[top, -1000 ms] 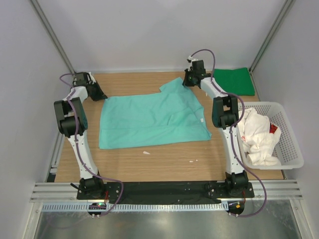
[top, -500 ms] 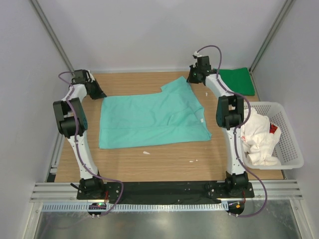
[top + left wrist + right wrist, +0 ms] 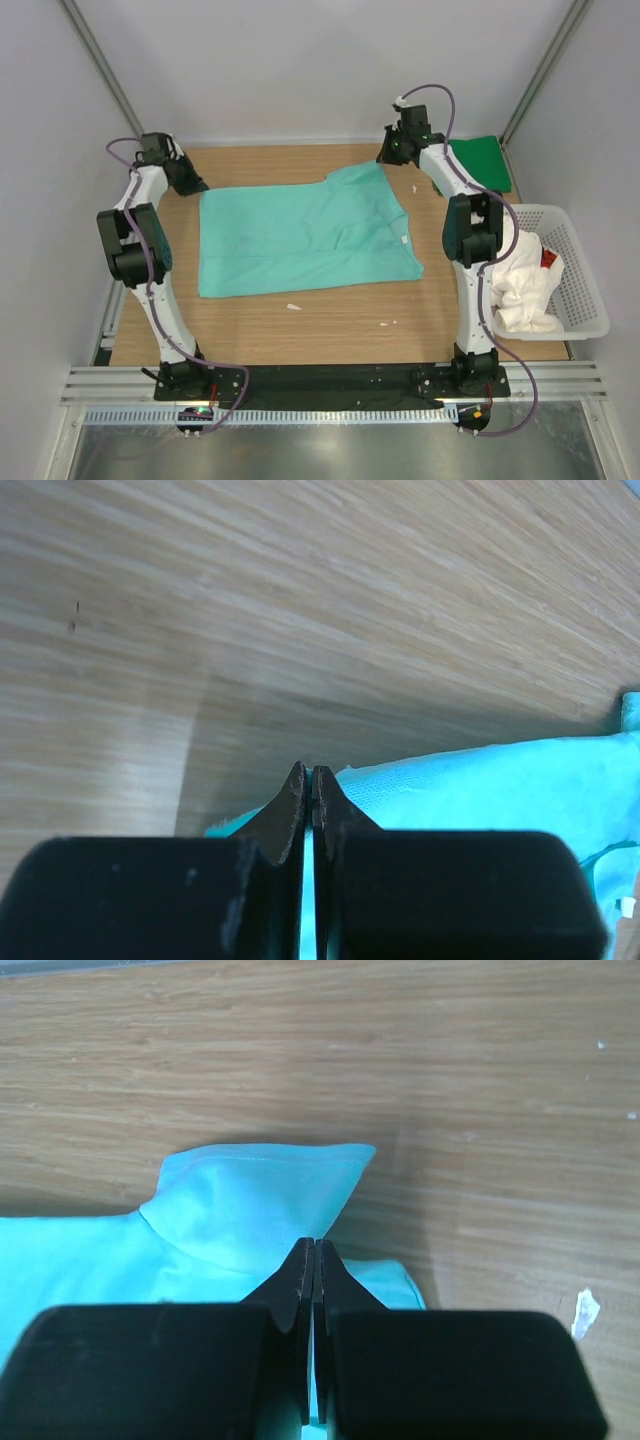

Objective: Fold and stack the t-shirts
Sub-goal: Fold the tshirt

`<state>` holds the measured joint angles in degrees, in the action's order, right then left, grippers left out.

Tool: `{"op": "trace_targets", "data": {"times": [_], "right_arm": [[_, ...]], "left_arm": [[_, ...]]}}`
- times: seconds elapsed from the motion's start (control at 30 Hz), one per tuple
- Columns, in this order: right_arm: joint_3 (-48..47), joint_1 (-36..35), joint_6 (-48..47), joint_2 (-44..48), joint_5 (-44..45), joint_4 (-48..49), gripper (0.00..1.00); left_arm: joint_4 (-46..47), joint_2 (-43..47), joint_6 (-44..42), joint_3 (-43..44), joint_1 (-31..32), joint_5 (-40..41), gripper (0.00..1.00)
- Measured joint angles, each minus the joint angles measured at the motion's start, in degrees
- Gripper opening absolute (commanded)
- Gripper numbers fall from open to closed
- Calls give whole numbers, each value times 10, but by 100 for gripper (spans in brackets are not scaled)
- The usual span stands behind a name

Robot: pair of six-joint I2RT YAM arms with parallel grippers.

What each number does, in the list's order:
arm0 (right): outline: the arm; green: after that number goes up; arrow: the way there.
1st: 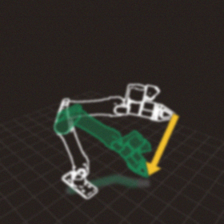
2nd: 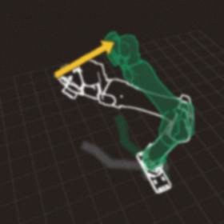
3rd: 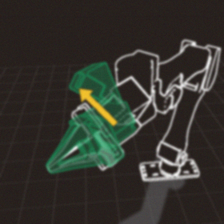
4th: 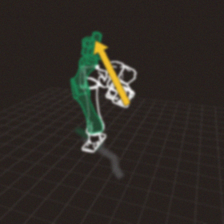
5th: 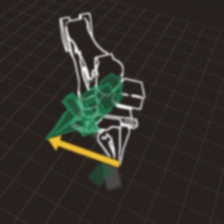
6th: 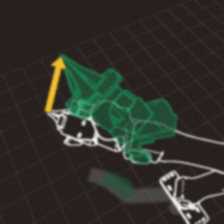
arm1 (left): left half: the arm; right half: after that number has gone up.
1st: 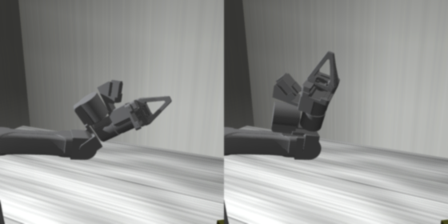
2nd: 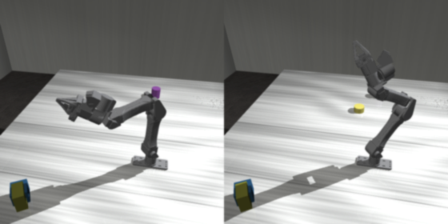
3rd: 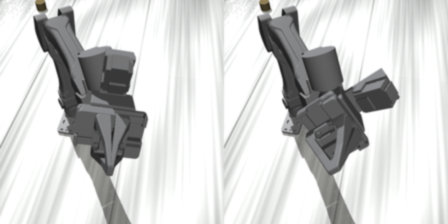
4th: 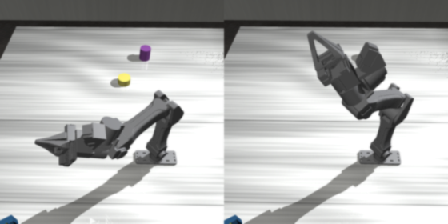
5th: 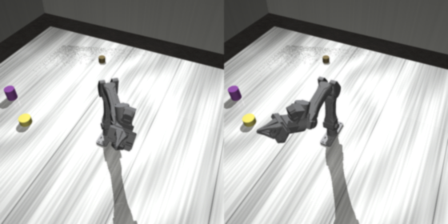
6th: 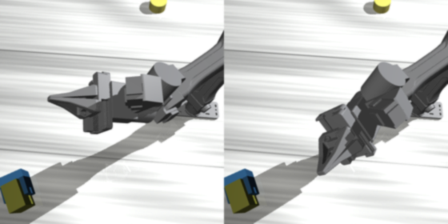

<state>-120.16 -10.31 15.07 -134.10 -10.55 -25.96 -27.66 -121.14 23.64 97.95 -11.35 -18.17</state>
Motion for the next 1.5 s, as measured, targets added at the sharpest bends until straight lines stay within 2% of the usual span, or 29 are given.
{"op": "trace_targets", "data": {"times": [0.43, 0.73, 0.97, 1.23, 1.5], "right_arm": [[215, 5, 49, 189, -1, -22, 1], [331, 8, 70, 278, -7, -39, 1], [424, 15, 78, 332, -15, -47, 1], [468, 17, 78, 343, -21, -45, 1], [479, 18, 78, 349, -23, -47, 1]], "left_arm": [[-53, 102, 12, -100, 0, 27, 0], [-90, 151, -1, -138, 0, 43, 0], [-97, 162, -4, -204, 0, 51, 0], [-105, 163, -10, -250, 0, 65, 0], [-104, 176, -11, -257, 0, 70, 0]]}}
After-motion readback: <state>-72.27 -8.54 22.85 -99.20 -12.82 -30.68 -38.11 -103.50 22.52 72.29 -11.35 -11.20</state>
